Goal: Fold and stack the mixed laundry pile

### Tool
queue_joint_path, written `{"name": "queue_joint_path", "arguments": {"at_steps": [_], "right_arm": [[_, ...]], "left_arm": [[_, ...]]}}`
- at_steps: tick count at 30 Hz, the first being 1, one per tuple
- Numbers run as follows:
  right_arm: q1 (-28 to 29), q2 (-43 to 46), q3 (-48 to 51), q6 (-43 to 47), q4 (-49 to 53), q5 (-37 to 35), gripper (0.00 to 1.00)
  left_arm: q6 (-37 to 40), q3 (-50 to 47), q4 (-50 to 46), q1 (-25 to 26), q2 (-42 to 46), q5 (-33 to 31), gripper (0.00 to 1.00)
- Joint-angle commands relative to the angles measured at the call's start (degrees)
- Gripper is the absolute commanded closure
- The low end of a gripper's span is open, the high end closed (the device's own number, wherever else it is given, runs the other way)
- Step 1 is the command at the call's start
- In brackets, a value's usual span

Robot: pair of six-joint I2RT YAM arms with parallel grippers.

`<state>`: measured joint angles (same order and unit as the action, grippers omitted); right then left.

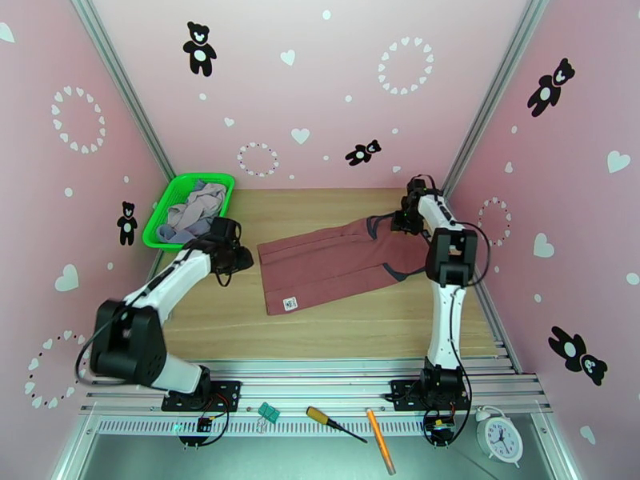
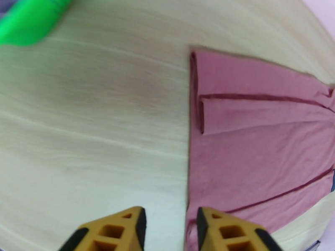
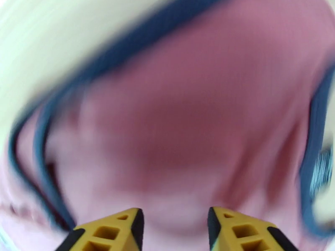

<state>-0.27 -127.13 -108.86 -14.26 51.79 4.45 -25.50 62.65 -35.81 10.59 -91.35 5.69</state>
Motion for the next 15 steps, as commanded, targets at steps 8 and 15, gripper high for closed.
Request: {"name": "queue_joint_path", "arguments": {"at_steps": [8,15], "right_arm": [[34.93,32.17,27.3,-3.28,-6.95,-7.11,0.28],[56.76,22.99,23.6,-12.33,-10.35,-12.68,0.28]], "left_arm": [[2.14,13.55,5.9,-0.09,-18.46,3.67,0.54],[4.55,17.72,6.05,-0.5,-26.62,2.14,0.55]]}}
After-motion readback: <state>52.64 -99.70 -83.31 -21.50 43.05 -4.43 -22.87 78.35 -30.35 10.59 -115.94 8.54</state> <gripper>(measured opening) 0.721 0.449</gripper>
